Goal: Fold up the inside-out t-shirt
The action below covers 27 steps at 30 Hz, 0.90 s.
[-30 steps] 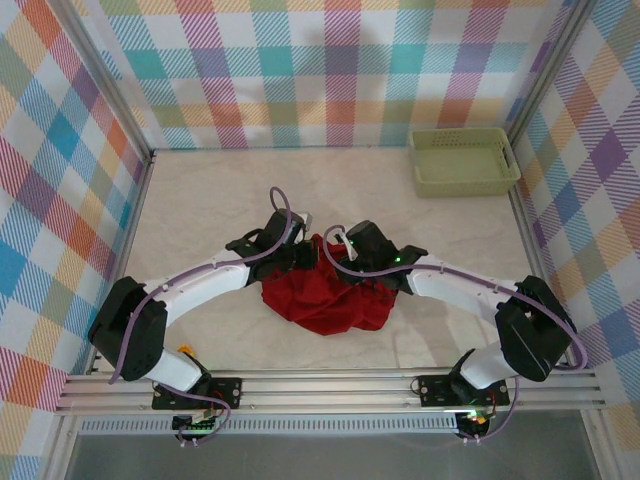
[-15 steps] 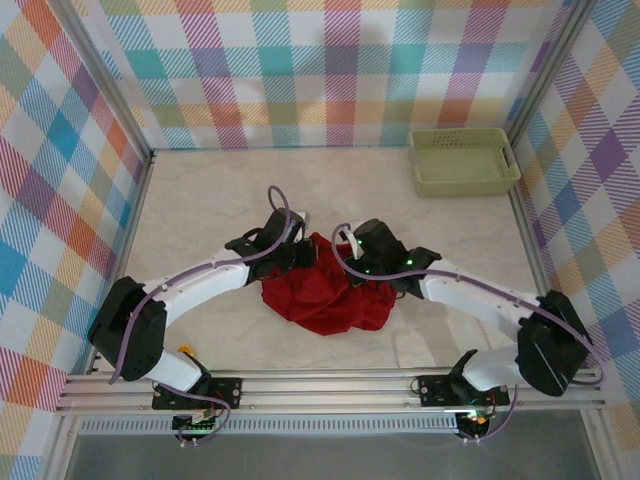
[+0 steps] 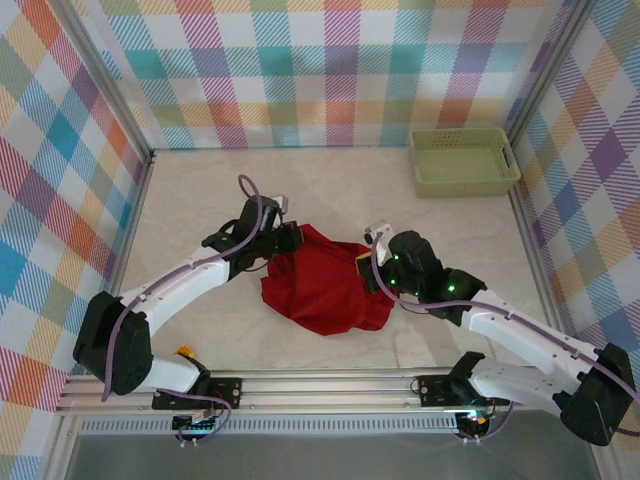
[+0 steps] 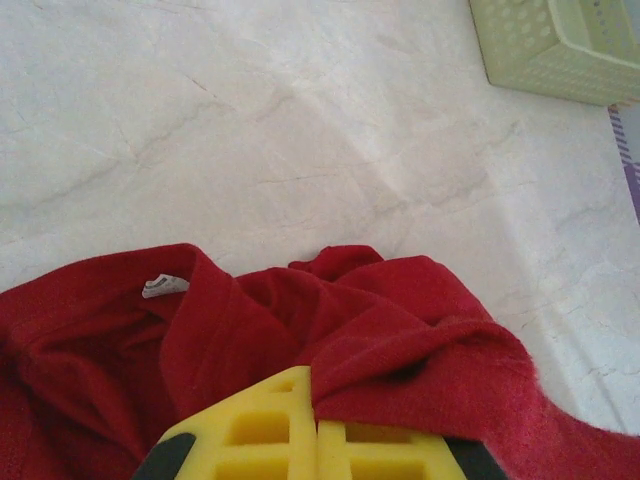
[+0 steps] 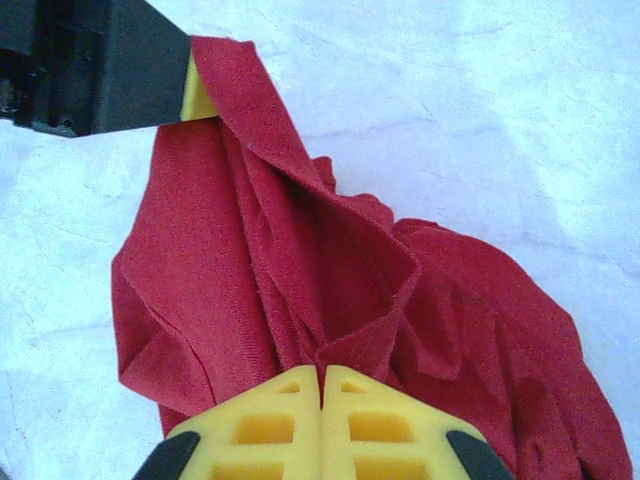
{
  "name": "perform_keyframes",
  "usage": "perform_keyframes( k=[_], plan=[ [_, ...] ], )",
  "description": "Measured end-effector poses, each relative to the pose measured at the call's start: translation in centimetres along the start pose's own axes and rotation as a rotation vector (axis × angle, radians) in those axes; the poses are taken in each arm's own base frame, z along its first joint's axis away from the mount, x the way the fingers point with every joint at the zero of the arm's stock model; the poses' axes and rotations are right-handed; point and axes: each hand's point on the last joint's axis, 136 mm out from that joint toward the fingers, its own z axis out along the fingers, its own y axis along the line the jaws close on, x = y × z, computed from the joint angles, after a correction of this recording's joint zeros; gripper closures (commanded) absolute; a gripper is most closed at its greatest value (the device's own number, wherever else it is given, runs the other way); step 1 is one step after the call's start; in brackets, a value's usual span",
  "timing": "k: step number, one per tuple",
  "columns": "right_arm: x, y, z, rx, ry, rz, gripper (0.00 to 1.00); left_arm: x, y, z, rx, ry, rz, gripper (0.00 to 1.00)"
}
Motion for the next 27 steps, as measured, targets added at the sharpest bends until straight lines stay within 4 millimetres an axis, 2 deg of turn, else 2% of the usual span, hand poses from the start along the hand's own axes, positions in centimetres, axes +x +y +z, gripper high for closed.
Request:
perform_keyframes(
  k=[4, 7, 11, 14, 17, 22, 27],
  plan=[
    [-0.4, 0.8, 0.1, -0.044, -0.017, -0.016, 1.00, -0.3, -0.4, -0.1, 0.012, 0.002, -0.002, 0.99],
    [0.0, 0.7, 1.2, -0.041, 0.010, -0.022, 1.00, -0.8, -1.0, 0.2, 0.027, 0.007, -0.001, 0.99],
    [2.9, -0.3, 4.9, 0.011, 0.146, -0.020, 0.93, -0.5, -1.0, 1.3, 0.022, 0.039, 0.000, 1.00],
    [5.3, -1.0, 6.4, 0.041, 0.233, -0.010, 0.85, 0.9, -0.3, 2.2, -0.013, 0.094, 0.007, 1.00],
    [5.9, -1.3, 6.7, 0.054, 0.256, -0.010, 0.81, 2.0, 0.0, 2.6, -0.037, 0.129, 0.024, 1.00],
    [6.0, -1.4, 6.8, 0.057, 0.261, -0.005, 0.78, 2.2, -0.1, 2.6, -0.044, 0.130, 0.035, 1.00],
    [6.3, -1.5, 7.0, 0.063, 0.269, 0.006, 0.87, 2.1, 0.1, 2.6, -0.054, 0.123, 0.036, 1.00]
  ],
)
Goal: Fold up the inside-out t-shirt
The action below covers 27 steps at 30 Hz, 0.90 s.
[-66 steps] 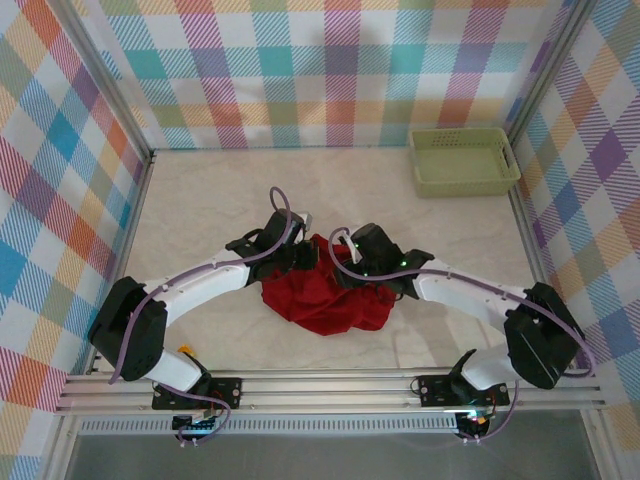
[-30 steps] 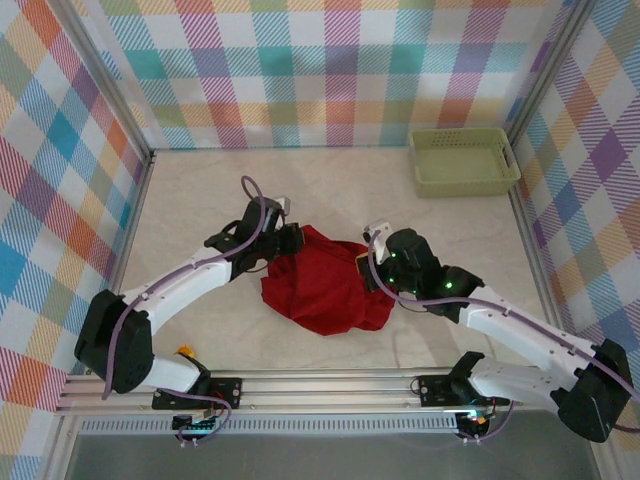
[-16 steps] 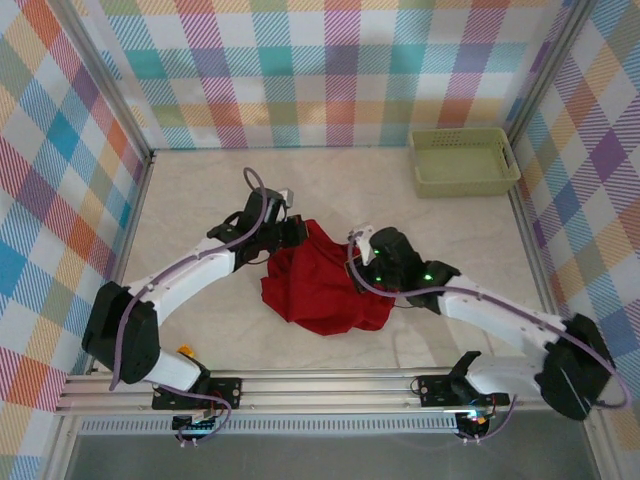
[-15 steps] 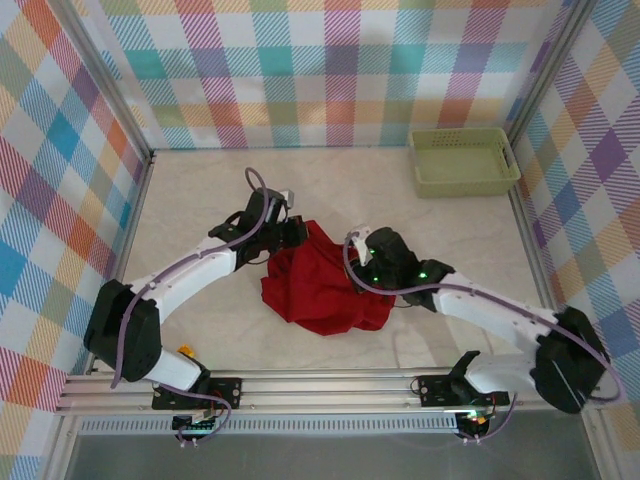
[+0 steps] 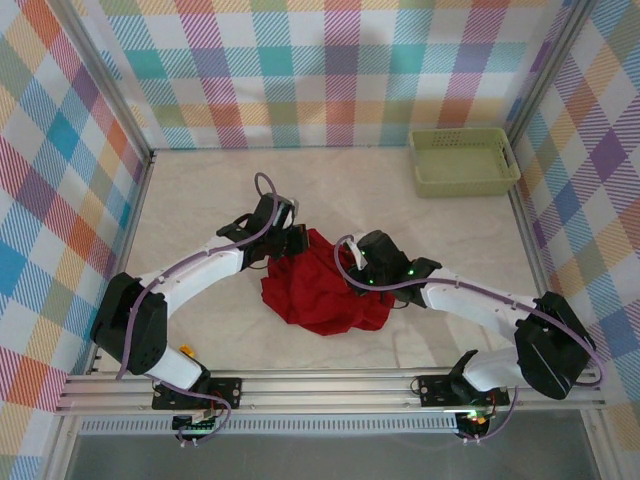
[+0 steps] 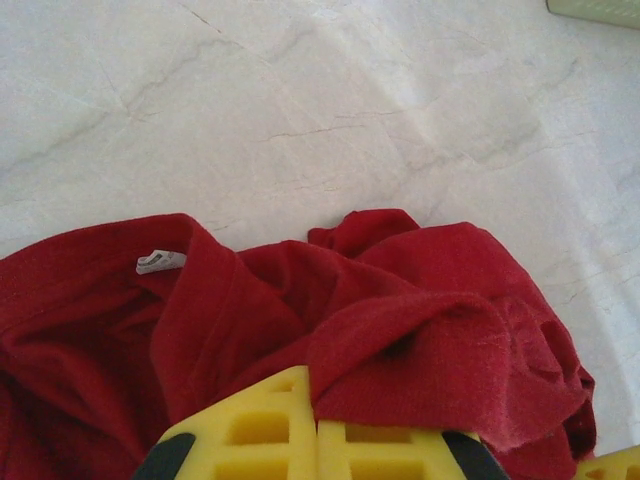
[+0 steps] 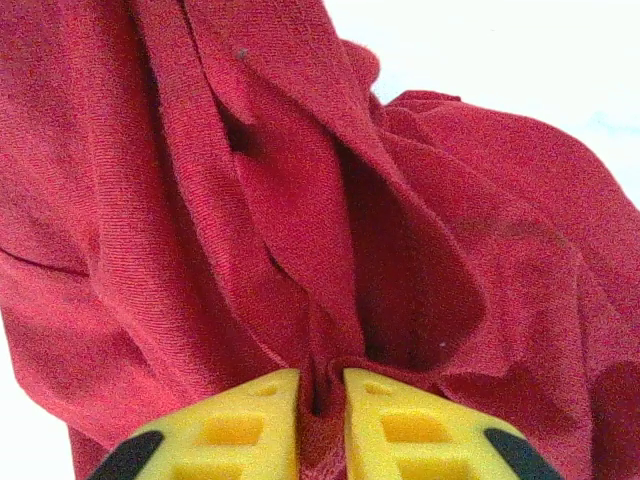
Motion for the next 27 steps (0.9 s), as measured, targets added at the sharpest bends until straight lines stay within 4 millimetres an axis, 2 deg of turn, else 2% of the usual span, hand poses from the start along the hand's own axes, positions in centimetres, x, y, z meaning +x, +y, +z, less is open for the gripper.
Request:
perform_keyframes(
  k=[5, 9, 13, 20, 24, 27],
  plan=[
    [-0.1, 0.1, -0.2, -0.004, -0.004, 0.003, 0.91, 0.0, 0.5, 0.0, -0.027, -0.004, -0.001, 1.00],
    [-0.5, 0.2, -1.1, -0.009, -0.023, 0.005, 0.95, 0.0, 0.9, 0.0, -0.046, -0.006, -0.002, 1.00],
    [-1.0, 0.3, -2.3, -0.017, -0.052, 0.008, 0.88, 0.0, 0.9, 0.0, -0.047, -0.007, -0.002, 1.00],
    [-1.1, 0.5, -2.5, -0.029, -0.058, 0.018, 0.88, 0.0, 0.8, 0.0, -0.044, -0.007, -0.002, 1.00],
    [-0.8, 0.7, -2.2, -0.039, -0.043, 0.035, 0.76, -0.1, 0.8, -0.1, -0.043, -0.009, -0.001, 1.00],
    [-0.6, 0.7, -2.0, -0.043, -0.032, 0.037, 0.73, -0.2, 0.7, -0.1, -0.042, -0.010, -0.001, 1.00]
  ],
)
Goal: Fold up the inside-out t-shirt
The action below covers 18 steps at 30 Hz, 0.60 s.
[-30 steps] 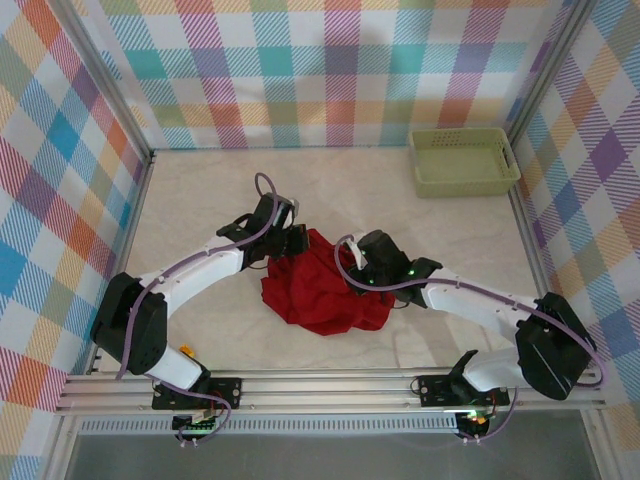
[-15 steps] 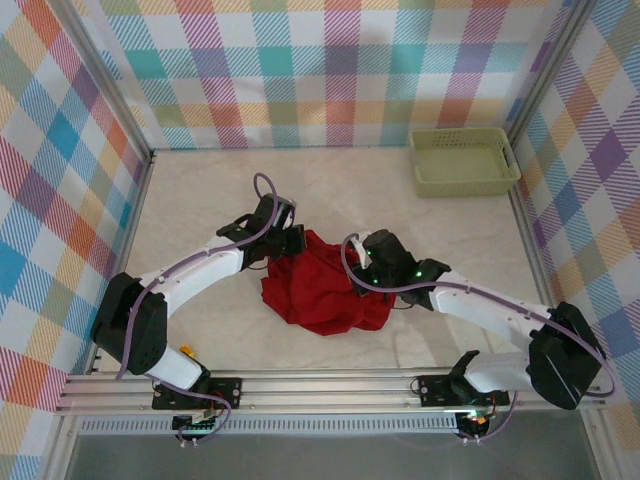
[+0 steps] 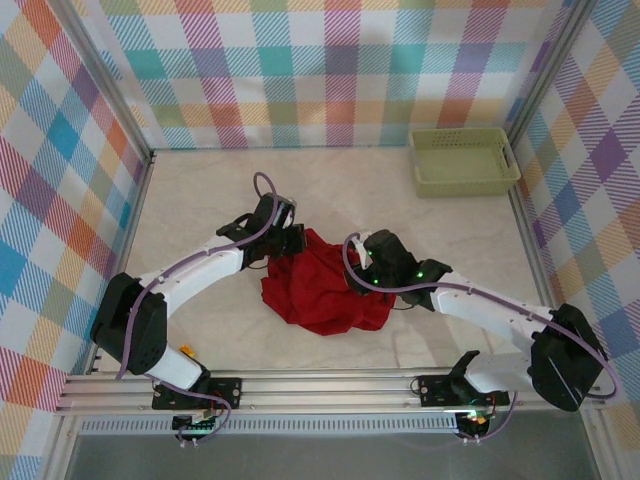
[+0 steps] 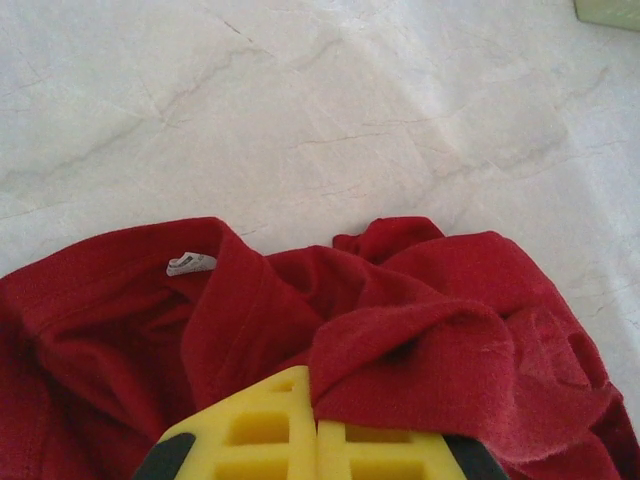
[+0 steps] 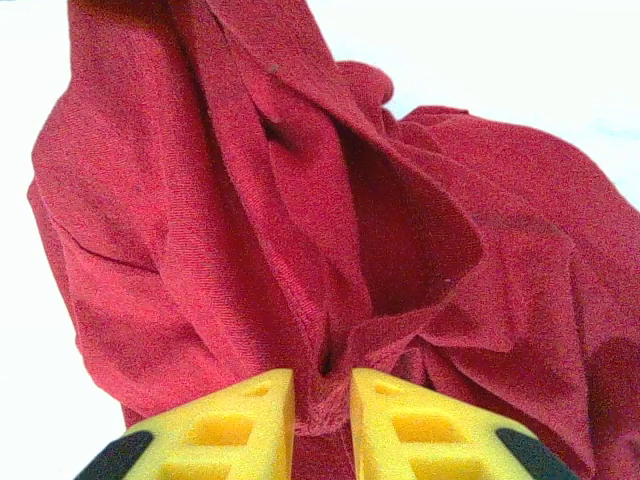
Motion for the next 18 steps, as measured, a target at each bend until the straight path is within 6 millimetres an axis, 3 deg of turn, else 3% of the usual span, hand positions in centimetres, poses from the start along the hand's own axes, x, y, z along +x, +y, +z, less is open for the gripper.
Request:
perform_keyframes(
  k=[6, 9, 12, 18],
  plan=[
    [0.2, -0.5, 0.2, -0.027, 0.017, 0.057, 0.68, 0.0, 0.0, 0.0, 0.000, 0.000, 0.000, 1.00],
    [0.1, -0.8, 0.2, -0.046, 0.019, 0.110, 0.59, 0.0, 0.0, 0.0, 0.000, 0.000, 0.000, 1.00],
    [-0.1, -1.0, 0.1, -0.058, 0.025, 0.161, 0.56, 0.0, 0.0, 0.0, 0.000, 0.000, 0.000, 1.00],
    [-1.8, -0.9, 0.3, -0.038, 0.070, 0.256, 0.55, 0.0, 0.0, 0.0, 0.001, 0.000, 0.001, 1.00]
  ],
)
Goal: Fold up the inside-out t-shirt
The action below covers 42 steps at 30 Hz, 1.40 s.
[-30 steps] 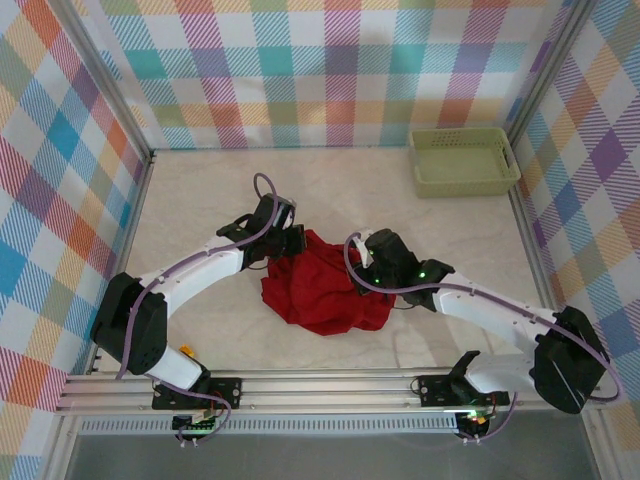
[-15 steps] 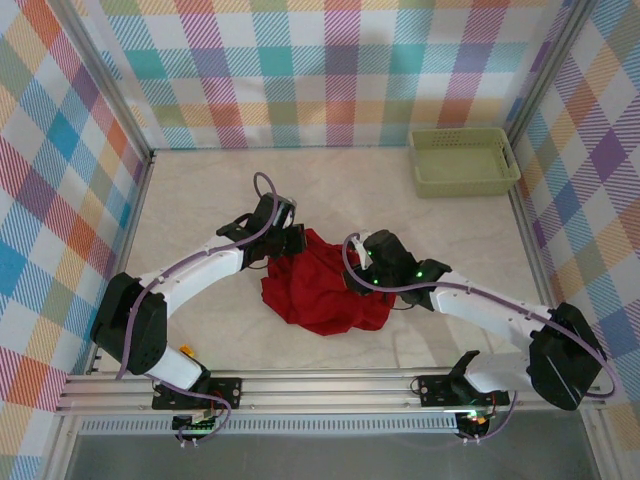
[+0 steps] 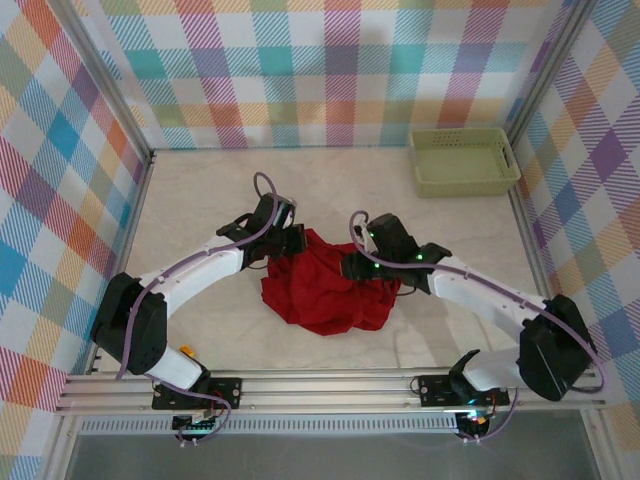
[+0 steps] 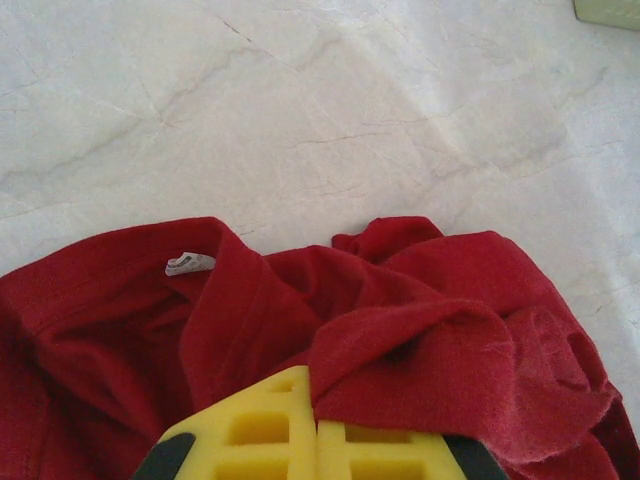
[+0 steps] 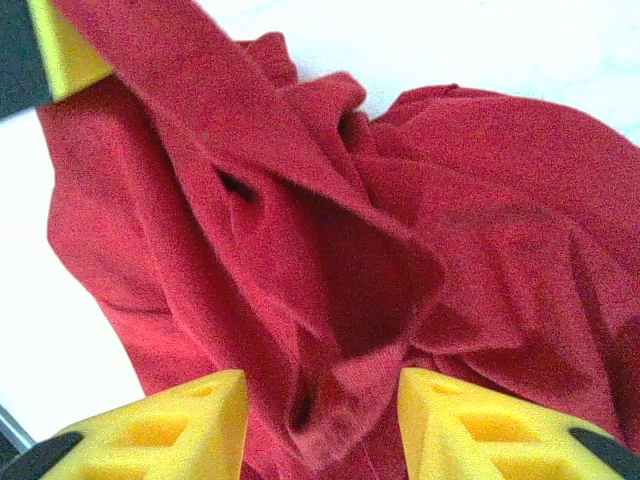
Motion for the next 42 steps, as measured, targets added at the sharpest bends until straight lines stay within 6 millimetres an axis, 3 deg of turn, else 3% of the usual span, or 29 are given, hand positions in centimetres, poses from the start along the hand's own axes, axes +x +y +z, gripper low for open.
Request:
perform_keyframes(
  k=[4, 8, 21, 31, 42],
  plan=[
    [-0.5, -0.4, 0.4, 0.046, 0.025, 0.052, 0.55, 0.0, 0.0, 0.0, 0.000, 0.000, 0.000, 1.00],
    [0.2, -1.2, 0.7, 0.095, 0.066, 0.082, 0.63, 0.0, 0.0, 0.0, 0.001, 0.000, 0.001, 1.00],
    [1.6, -2.2, 0.1, 0.157, 0.119, 0.124, 0.62, 0.0, -0.1, 0.0, 0.002, 0.000, 0.001, 1.00],
    [-0.4, -0.9, -0.2, 0.128, 0.088, 0.140, 0.78, 0.3, -0.5, 0.0, 0.007, 0.005, 0.010, 1.00],
    [0.9, -1.0, 0.1, 0.145, 0.140, 0.131, 0.75, 0.4, -0.6, 0.0, 0.010, 0.007, 0.014, 1.00]
  ],
)
